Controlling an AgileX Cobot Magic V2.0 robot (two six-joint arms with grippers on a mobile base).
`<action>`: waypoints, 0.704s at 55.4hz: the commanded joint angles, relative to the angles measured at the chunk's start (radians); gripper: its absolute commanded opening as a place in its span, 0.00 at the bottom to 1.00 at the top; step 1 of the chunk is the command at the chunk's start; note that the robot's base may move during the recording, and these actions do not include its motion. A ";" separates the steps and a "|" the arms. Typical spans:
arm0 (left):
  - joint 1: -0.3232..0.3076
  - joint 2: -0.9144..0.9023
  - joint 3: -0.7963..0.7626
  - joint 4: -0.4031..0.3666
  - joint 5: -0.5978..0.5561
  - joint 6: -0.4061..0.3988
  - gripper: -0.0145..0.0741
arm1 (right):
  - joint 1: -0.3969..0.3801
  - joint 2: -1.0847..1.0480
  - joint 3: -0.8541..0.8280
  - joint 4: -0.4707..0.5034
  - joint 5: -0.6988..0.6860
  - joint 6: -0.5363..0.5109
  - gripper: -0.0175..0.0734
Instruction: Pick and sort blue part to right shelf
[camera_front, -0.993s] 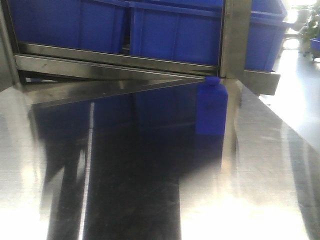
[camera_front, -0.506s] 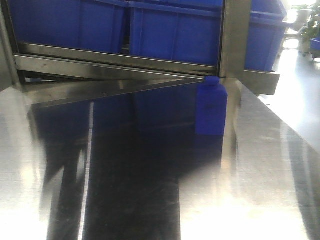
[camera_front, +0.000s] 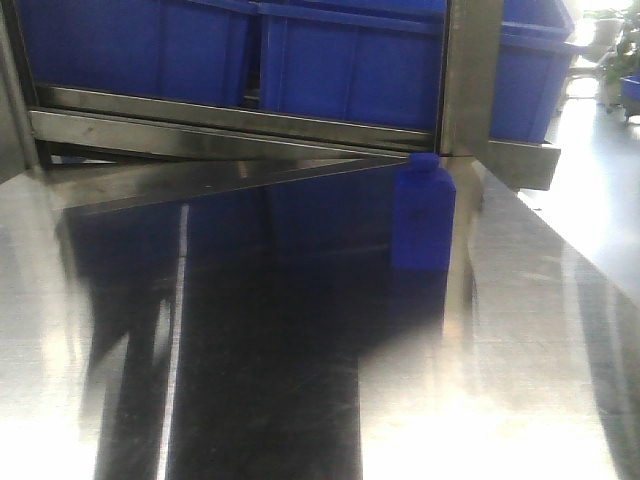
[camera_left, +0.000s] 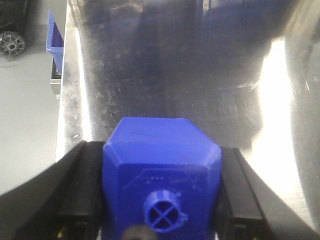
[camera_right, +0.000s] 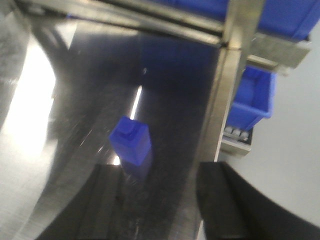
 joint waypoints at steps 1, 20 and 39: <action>-0.006 -0.004 -0.028 -0.013 -0.075 0.004 0.57 | 0.010 0.071 -0.052 0.006 -0.049 0.000 0.74; -0.006 -0.004 -0.028 -0.011 -0.075 0.004 0.57 | 0.065 0.357 -0.259 0.075 0.097 0.000 0.80; -0.006 -0.004 -0.028 -0.011 -0.075 0.004 0.57 | 0.176 0.652 -0.534 -0.051 0.215 0.275 0.85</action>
